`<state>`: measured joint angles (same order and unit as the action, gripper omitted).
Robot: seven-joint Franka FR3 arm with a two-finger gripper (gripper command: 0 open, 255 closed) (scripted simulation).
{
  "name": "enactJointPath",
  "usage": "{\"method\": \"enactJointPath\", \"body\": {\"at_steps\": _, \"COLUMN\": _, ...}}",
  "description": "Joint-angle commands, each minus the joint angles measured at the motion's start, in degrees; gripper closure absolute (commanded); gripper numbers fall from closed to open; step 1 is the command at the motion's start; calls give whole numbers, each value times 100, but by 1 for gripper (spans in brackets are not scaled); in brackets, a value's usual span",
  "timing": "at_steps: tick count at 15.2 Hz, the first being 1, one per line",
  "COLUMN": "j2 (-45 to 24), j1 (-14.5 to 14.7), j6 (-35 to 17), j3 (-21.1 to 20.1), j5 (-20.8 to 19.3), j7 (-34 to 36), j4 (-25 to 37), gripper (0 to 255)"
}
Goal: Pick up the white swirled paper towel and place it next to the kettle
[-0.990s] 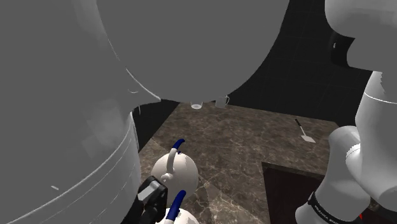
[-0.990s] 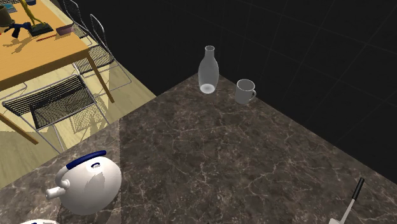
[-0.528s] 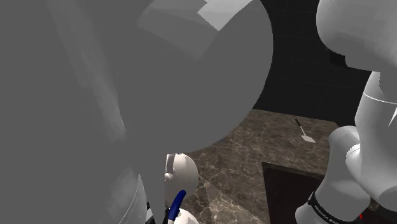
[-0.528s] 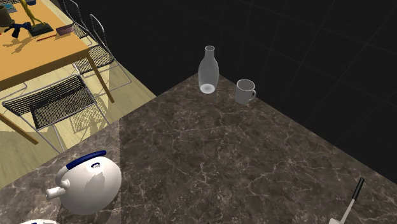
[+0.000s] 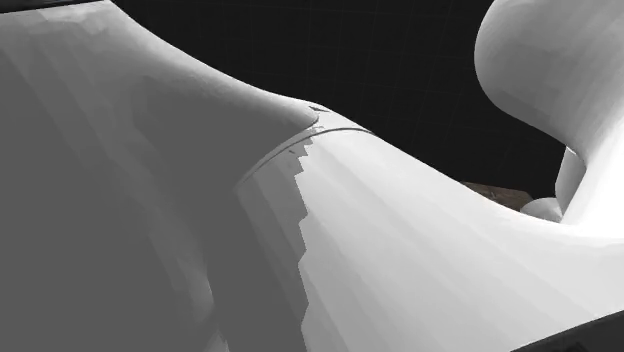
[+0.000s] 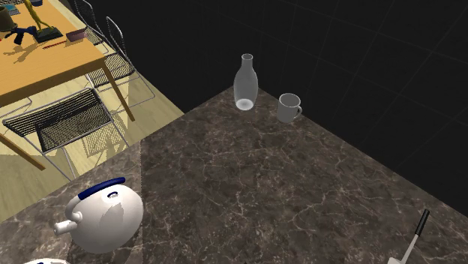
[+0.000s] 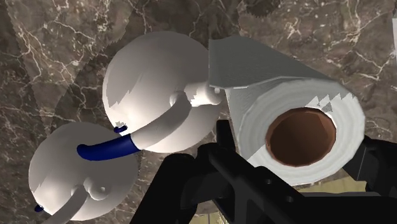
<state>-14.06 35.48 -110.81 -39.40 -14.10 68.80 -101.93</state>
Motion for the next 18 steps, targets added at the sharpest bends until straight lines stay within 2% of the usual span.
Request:
{"method": "enactJointPath", "body": {"at_steps": 1, "j2": -55, "j1": 14, "j6": -128, "j3": 12, "j5": -48, "j7": 44, "j4": -86, "gripper": 255}}
{"method": "enactJointPath", "body": {"at_steps": 8, "j2": -255, "j1": 54, "j6": -577, "j3": 75, "j5": -226, "j7": 186, "j4": -391, "gripper": 255}}
{"method": "enactJointPath", "body": {"at_steps": 15, "j2": -255, "j1": 54, "j6": -577, "j3": 75, "j5": -226, "j7": 186, "j4": -391, "gripper": 255}}
{"method": "enactJointPath", "body": {"at_steps": 16, "j2": -255, "j1": 54, "j6": -577, "j3": 75, "j5": -226, "j7": 186, "j4": -391, "gripper": 0}}
{"method": "enactJointPath", "body": {"at_steps": 18, "j2": -255, "j1": 54, "j6": -577, "j3": 75, "j5": -226, "j7": 186, "j4": -391, "gripper": 0}}
